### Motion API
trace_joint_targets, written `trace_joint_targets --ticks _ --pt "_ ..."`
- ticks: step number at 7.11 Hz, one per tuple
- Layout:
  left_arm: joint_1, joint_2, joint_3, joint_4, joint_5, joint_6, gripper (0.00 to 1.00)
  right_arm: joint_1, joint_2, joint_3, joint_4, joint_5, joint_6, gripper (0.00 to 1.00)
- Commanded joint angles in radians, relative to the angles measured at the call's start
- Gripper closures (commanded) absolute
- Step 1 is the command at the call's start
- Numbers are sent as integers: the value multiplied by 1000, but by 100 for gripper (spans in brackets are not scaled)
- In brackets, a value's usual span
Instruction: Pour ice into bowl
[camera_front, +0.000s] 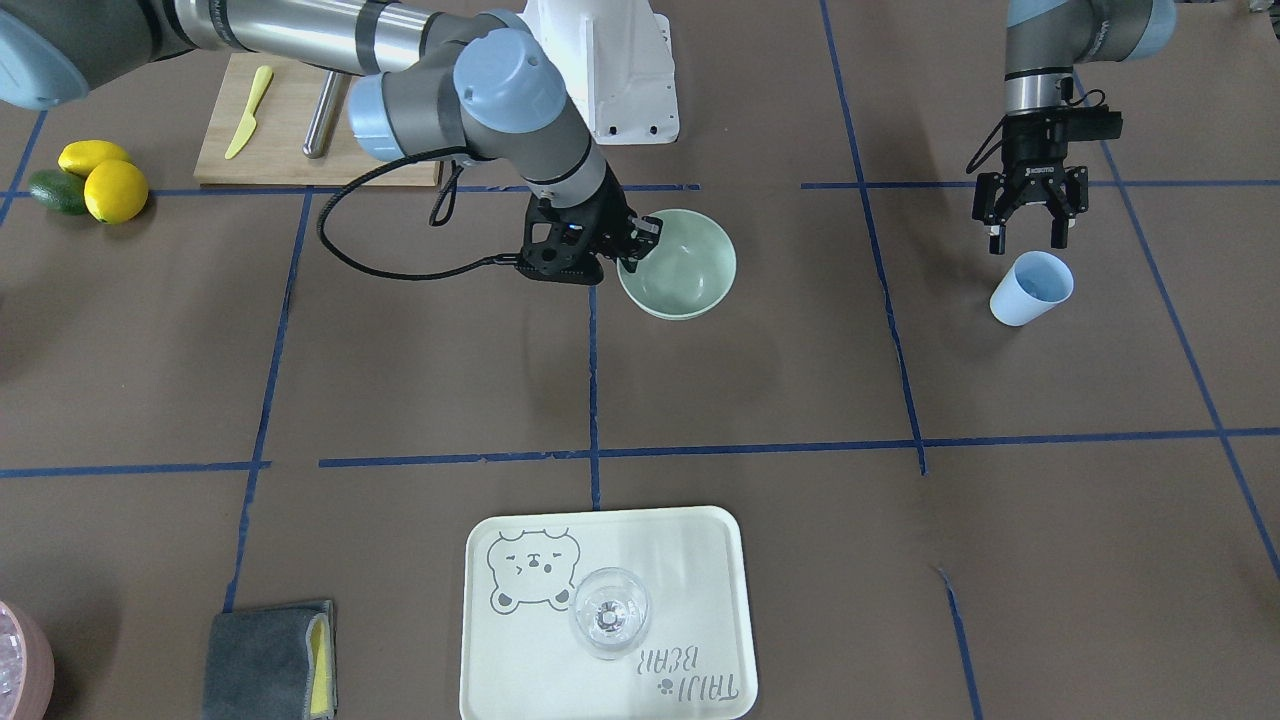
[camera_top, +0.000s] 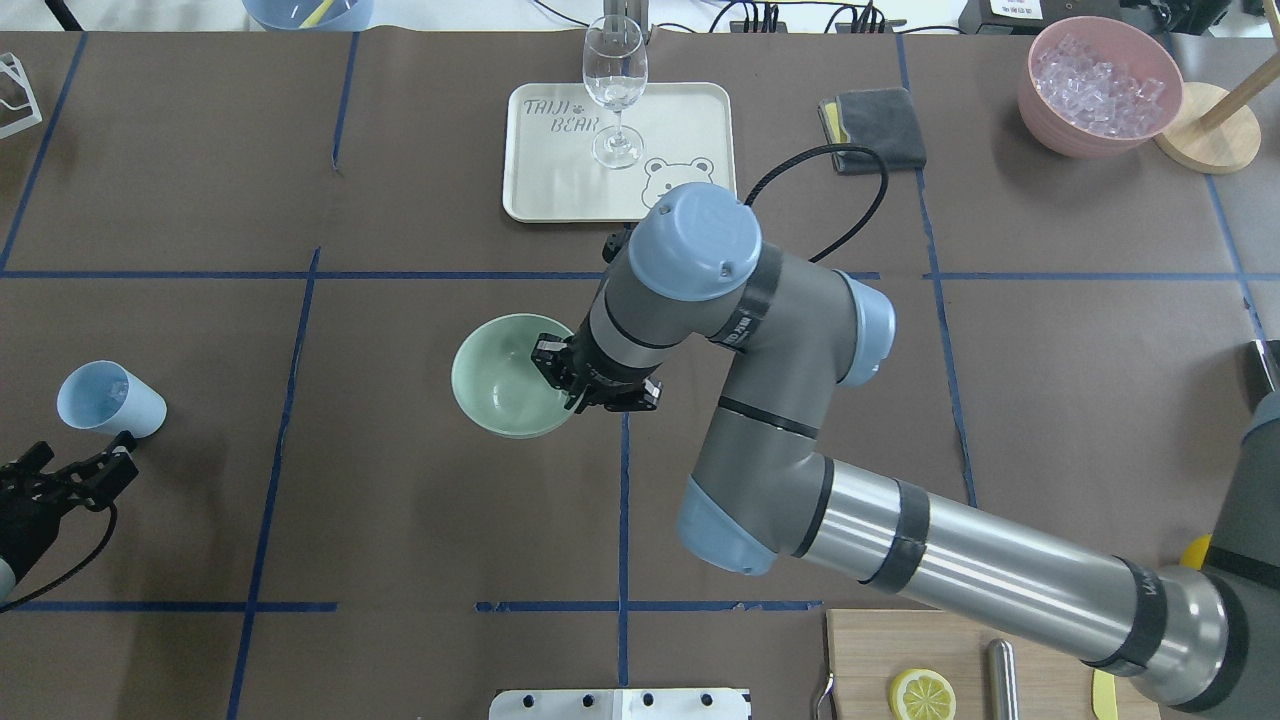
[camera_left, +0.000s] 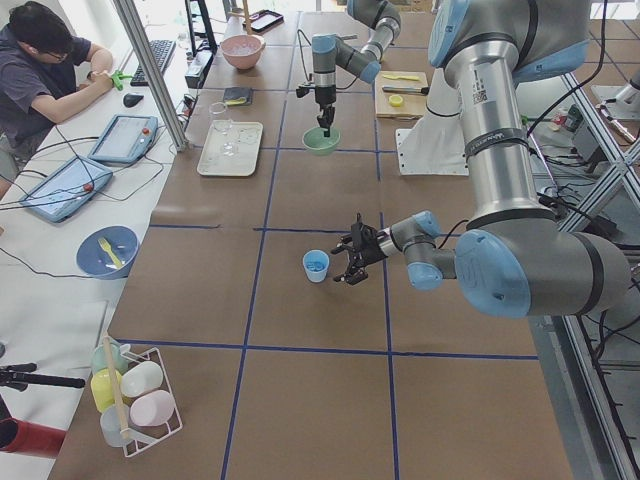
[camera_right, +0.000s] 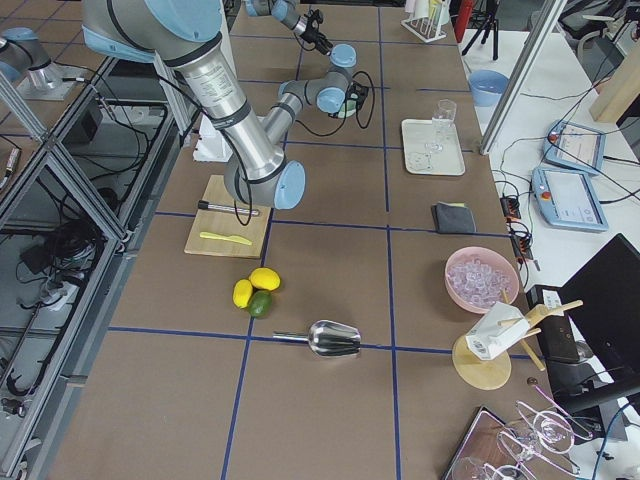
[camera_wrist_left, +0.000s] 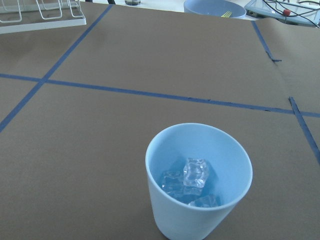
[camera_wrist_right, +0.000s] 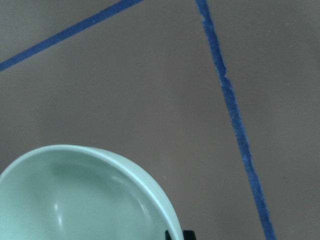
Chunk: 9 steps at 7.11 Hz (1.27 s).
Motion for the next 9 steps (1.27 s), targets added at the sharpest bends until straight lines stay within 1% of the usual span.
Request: trace_joint_targets --ticks 1,3,5,6,7,8,9 --pt "0 -31 42 13 97 1 1 -29 116 -162 5 -55 14 100" --pt "0 -39 50 13 125 2 1 -43 191 -265 8 -93 6 100" --pt "0 -42 70 13 154 4 1 -60 198 -296 17 -144 2 100" --pt "0 -48 74 13 155 5 1 -68 196 -307 42 -153 2 100" --pt "0 -76 109 13 165 5 1 -72 196 -316 48 -156 2 42" --pt "0 -112 138 15 175 7 1 -79 198 -314 50 -179 2 0" --pt "0 -123 145 15 174 7 1 -80 196 -314 50 -183 3 0"
